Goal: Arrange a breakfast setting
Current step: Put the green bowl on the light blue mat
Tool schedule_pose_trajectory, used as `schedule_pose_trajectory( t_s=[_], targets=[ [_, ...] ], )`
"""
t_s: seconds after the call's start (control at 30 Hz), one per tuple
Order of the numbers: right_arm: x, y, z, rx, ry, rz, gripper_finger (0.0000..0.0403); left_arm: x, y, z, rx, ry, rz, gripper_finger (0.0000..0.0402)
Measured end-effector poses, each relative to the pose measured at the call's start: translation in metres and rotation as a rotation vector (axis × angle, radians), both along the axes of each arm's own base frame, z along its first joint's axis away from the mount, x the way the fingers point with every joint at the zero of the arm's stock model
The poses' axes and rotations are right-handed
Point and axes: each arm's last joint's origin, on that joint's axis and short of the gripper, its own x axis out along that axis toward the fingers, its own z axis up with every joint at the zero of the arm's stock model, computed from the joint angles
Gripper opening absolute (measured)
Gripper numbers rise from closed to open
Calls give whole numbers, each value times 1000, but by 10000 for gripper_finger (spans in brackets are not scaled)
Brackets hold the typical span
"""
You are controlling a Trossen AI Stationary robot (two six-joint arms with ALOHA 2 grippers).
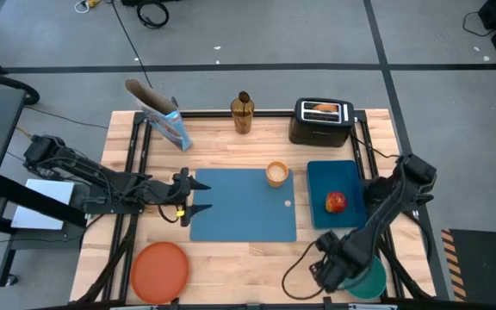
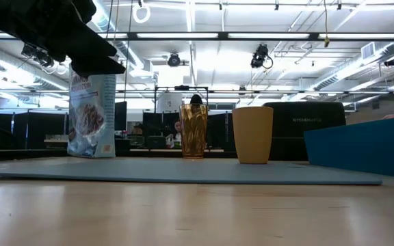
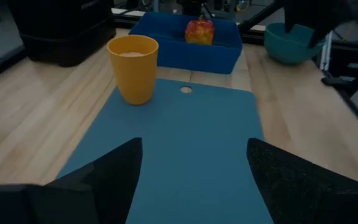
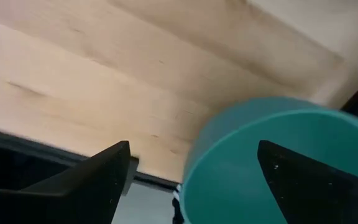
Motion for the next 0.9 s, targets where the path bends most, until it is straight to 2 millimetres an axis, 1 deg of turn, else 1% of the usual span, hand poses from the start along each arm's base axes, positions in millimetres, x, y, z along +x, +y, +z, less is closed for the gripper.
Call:
schedule_pose_trajectory(
  t_s=[0.17,0.27,0.37,0.6,0.8,0.9],
  targets=[
    [-1,27,-26,45,29,-24,328,-2,-6,0,-17,-1,-28,297],
    [-4,37,-39,58,56,-34,296,-3,-9,0,-17,0,-46,297],
    [-6,42,-47,47,78,-42,255,-3,-10,0,-1,1,-55,297],
    [-5,42,-46,34,56,-60,152,-2,-10,3,3,-25,-59,297],
    [-3,45,-45,87,59,-59,73,-1,-10,5,9,-53,-63,297],
    [0,48,-45,126,42,-56,34,-1,-10,5,-19,-50,-55,297]
  ],
)
